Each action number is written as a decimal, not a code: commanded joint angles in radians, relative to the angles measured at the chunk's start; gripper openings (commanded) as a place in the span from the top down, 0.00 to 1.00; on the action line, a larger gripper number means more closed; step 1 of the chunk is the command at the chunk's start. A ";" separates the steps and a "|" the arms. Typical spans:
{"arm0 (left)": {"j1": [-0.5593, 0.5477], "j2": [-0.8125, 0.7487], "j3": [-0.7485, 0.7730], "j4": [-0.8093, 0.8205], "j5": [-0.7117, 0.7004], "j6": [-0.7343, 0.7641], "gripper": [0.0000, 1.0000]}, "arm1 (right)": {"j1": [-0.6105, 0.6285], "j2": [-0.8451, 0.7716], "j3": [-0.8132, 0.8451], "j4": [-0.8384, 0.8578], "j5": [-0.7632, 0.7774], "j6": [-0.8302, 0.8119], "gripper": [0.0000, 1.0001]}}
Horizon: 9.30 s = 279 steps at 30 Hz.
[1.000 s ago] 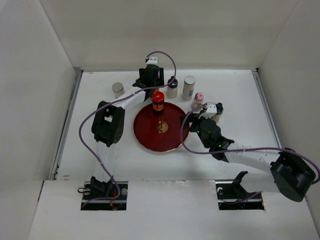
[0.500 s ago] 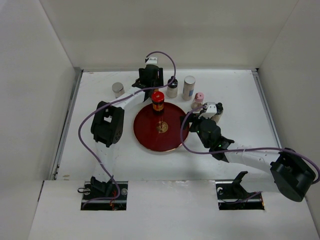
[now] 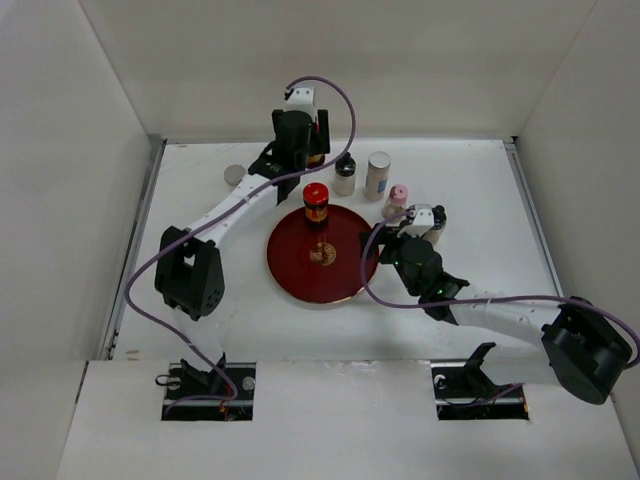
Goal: Organize the condiment bottles
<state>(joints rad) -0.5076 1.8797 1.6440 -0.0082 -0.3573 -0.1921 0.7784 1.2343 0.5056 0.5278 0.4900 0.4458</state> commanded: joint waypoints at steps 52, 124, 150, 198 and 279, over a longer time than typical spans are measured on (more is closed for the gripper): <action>-0.082 -0.399 -0.806 0.459 -0.176 -0.090 0.51 | -0.021 -0.013 -0.010 0.054 -0.007 0.024 0.04; 0.134 -0.014 -0.234 0.255 -0.094 -0.081 0.77 | -0.020 -0.021 -0.007 0.050 -0.021 0.019 0.01; -0.065 -0.858 -0.772 0.274 -0.391 0.042 0.77 | -0.020 -0.018 0.001 0.043 -0.034 0.024 0.01; -0.181 -0.820 -1.030 0.359 -0.348 -0.090 0.17 | -0.020 -0.022 -0.001 0.038 -0.036 0.021 0.01; -0.235 -0.674 -0.601 0.387 -0.301 0.007 0.67 | -0.029 -0.108 -0.047 0.055 0.019 0.033 0.04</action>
<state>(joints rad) -0.7002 1.1946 1.0039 0.2962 -0.6552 -0.1944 0.7586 1.1786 0.4755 0.5323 0.4656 0.4686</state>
